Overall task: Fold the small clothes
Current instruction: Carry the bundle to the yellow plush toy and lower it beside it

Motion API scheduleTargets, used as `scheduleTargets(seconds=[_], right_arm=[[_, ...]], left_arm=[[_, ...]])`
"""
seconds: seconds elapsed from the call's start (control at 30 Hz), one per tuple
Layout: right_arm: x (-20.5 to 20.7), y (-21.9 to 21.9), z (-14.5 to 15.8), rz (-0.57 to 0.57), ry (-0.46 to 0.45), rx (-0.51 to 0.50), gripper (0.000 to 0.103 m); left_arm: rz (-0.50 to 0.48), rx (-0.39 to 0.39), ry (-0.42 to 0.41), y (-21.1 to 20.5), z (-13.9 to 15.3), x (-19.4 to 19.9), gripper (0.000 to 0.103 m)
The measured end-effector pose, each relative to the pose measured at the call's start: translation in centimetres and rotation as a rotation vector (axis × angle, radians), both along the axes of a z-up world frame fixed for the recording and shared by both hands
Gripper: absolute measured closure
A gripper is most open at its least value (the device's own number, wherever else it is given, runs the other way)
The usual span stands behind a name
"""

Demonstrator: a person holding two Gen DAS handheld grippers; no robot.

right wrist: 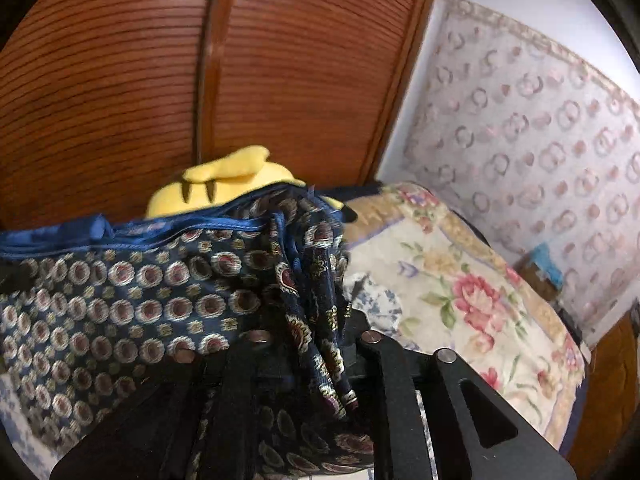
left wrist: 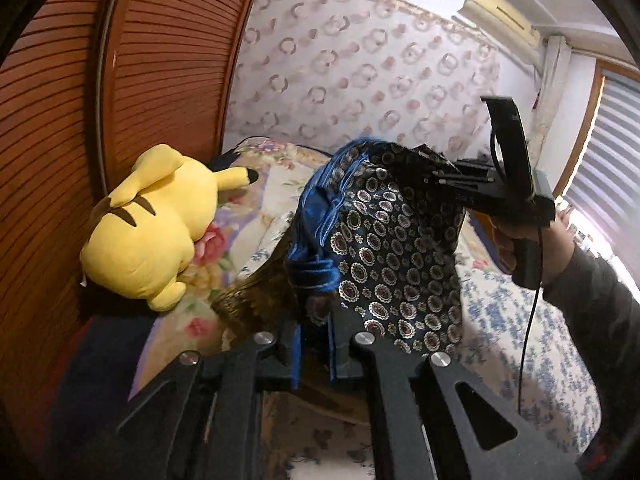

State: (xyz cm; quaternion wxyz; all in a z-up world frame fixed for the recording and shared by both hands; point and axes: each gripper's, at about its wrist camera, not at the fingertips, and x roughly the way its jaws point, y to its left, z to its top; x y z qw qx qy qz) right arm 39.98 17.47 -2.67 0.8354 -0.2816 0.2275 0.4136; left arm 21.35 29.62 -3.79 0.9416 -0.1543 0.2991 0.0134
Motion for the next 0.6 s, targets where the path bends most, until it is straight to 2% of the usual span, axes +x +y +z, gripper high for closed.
scheduleTargets(seconds=[0.03, 0.07, 0.13, 0.17, 0.23, 0.37, 0.47, 0.6], right_arm=[[0.2, 0.1, 0.0, -0.022, -0.003, 0.003, 0.067], [0.5, 0.0, 0.0, -0.045, -0.006, 0.013, 0.063], [0.6, -0.4, 0.6, -0.069, -0.008, 0.043, 0.056], [0.5, -0.9, 1.0, -0.08, -0.017, 0.057, 0.053], [0.6, -1.7, 1.6, -0.111, -0.051, 0.087, 0.047], [-0.1, -3.4, 2.6, -0.157, -0.081, 0.158, 0.036], [-0.7, -4.4, 2.5, -0.124, -0.029, 0.182, 0.033], [-1.7, -5.1, 0.7, -0.087, 0.034, 0.166, 0.032]], left_arm=[[0.007, 0.005, 0.001, 0.1, -0.1, 0.0, 0.094], [0.01, 0.008, -0.004, 0.1, -0.2, 0.0, 0.092], [0.011, 0.011, -0.016, 0.2, 0.0, -0.3, 0.082], [0.015, 0.019, -0.02, 0.3, 0.2, -0.6, 0.074], [0.02, 0.045, -0.031, 0.1, 0.7, -1.1, 0.066], [0.056, 0.092, -0.056, 0.2, 1.4, -1.6, 0.042], [0.078, 0.133, -0.079, -0.2, 2.0, -2.0, 0.042], [0.065, 0.156, -0.092, -1.2, 2.1, -2.0, 0.041]])
